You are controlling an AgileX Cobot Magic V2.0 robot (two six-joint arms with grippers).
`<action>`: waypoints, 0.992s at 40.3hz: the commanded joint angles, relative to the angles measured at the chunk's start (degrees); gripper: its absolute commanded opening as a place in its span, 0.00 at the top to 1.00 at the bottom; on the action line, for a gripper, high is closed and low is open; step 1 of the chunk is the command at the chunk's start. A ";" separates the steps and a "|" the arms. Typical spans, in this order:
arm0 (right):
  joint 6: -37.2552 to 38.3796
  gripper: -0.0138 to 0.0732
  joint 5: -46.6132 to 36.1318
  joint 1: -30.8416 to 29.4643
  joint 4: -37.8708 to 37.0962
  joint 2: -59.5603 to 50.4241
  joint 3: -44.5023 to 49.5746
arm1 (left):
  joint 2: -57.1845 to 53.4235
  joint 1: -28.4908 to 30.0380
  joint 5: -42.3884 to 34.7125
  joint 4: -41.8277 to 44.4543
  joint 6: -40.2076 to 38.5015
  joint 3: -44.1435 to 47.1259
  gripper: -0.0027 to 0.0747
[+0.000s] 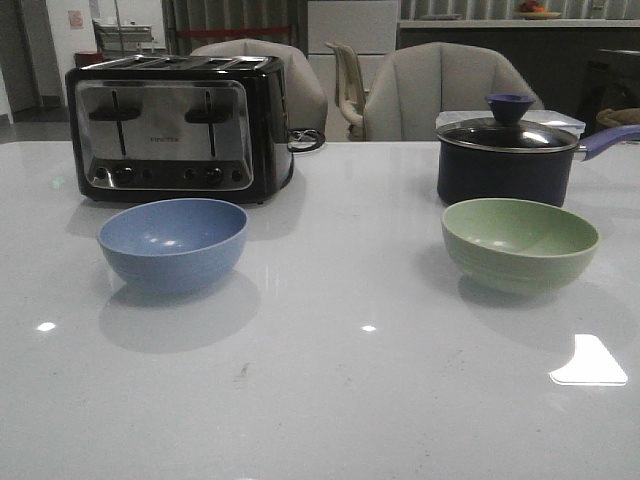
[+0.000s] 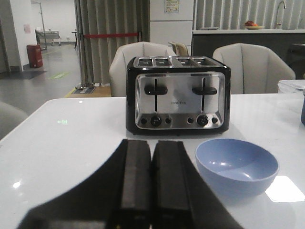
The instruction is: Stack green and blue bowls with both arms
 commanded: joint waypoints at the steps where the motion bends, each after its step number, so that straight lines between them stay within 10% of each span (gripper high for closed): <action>1: -0.20 0.80 -4.74 -0.14 -0.76 -1.33 -2.36 | -1.27 -0.05 -6.29 0.00 -0.56 -0.82 0.84; 15: -0.20 0.80 29.78 -0.14 -0.76 17.04 -41.53 | 10.83 -0.05 20.62 0.00 -0.56 -37.43 0.84; 29: -0.20 0.79 39.61 -0.14 -0.76 42.60 -42.66 | 33.18 -0.05 34.10 0.00 -0.56 -40.43 0.84; 40: -0.20 0.17 34.15 -0.14 0.68 59.80 -46.69 | 40.32 -0.05 34.00 0.00 -0.56 -40.43 0.84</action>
